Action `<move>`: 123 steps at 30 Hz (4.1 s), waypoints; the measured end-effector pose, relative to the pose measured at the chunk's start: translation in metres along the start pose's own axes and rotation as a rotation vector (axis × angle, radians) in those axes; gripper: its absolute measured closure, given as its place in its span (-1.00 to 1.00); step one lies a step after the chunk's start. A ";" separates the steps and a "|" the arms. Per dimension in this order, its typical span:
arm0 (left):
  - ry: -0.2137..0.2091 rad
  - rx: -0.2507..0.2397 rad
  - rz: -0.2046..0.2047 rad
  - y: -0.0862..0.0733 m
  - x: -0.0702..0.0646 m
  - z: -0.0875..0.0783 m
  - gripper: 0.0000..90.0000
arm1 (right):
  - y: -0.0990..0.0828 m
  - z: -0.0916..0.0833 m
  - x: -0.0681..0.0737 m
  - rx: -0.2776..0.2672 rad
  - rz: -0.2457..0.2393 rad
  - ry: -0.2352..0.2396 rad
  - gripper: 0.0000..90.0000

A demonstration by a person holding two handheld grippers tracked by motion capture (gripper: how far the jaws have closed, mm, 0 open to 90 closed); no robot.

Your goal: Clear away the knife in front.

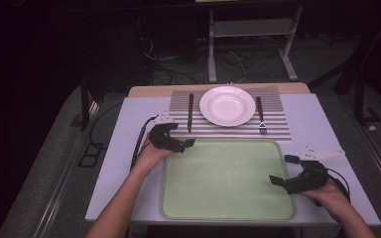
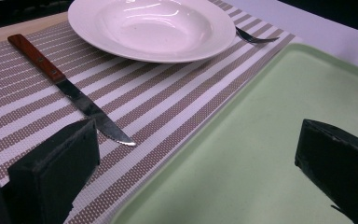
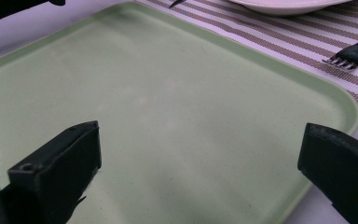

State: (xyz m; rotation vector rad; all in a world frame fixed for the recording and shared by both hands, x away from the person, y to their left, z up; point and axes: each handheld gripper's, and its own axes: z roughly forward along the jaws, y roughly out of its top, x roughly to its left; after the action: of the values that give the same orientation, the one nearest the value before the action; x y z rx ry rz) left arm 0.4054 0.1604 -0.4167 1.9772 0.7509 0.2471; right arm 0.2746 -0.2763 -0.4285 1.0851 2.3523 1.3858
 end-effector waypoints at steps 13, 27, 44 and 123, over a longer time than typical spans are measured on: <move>0.023 0.020 -0.014 0.007 0.011 0.017 -1.00 | 0.000 0.000 0.000 -0.004 0.001 0.001 -1.00; 0.050 0.021 -0.023 0.014 0.025 0.032 -0.85 | 0.000 -0.001 0.000 -0.008 0.005 0.003 -1.00; 0.105 0.010 0.011 0.027 0.045 0.048 -0.35 | 0.001 -0.001 -0.002 -0.012 0.010 0.007 -1.00; 0.216 0.240 -0.031 0.033 0.089 0.094 0.98 | 0.000 -0.003 -0.005 -0.019 0.025 0.017 -1.00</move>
State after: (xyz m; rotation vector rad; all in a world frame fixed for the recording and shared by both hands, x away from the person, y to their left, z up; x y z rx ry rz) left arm 0.5323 0.1348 -0.4486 2.1860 0.9871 0.3706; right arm 0.2767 -0.2821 -0.4277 1.1060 2.3402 1.4288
